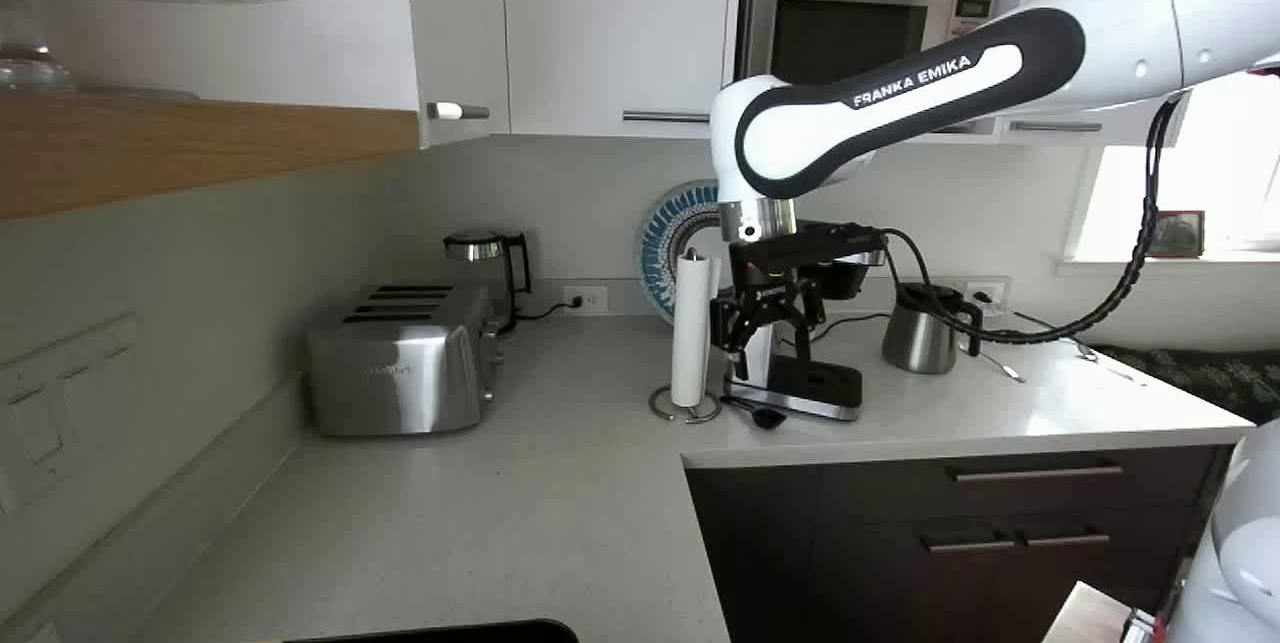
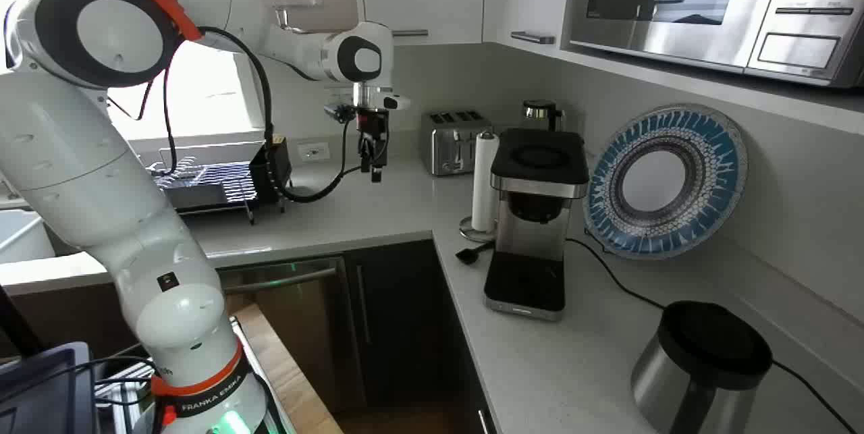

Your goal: Move the roll of serviettes to the left

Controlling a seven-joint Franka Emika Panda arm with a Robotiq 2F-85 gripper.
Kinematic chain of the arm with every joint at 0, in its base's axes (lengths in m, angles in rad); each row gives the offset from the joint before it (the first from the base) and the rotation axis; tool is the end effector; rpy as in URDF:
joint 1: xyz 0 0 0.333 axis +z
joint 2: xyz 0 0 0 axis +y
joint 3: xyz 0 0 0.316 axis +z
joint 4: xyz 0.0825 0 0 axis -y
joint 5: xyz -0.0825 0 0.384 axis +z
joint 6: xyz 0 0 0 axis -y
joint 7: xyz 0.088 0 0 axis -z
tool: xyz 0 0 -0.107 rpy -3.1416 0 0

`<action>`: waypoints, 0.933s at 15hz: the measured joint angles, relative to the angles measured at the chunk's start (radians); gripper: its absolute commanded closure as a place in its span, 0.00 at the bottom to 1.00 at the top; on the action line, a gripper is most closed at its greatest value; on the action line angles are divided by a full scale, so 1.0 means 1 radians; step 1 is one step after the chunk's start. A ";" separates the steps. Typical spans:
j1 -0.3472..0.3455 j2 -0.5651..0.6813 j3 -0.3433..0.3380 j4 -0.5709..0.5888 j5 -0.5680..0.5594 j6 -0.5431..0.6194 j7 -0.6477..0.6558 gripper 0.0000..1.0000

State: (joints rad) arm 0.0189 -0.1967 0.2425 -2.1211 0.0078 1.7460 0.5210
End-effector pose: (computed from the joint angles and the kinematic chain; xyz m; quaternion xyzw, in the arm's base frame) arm 0.4588 0.1284 0.4797 0.9865 -0.1342 -0.0775 0.0530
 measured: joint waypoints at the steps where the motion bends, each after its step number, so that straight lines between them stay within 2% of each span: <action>1: 0.000 0.000 0.000 0.000 0.000 0.000 0.000 0.00; 9: 0.005 0.003 -0.012 0.000 -0.008 0.006 0.001 0.00; 14: 0.004 0.063 -0.051 -0.025 -0.042 0.177 0.002 0.00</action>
State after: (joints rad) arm 0.0233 -0.1338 0.1920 -2.1460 -0.0343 1.9232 0.5228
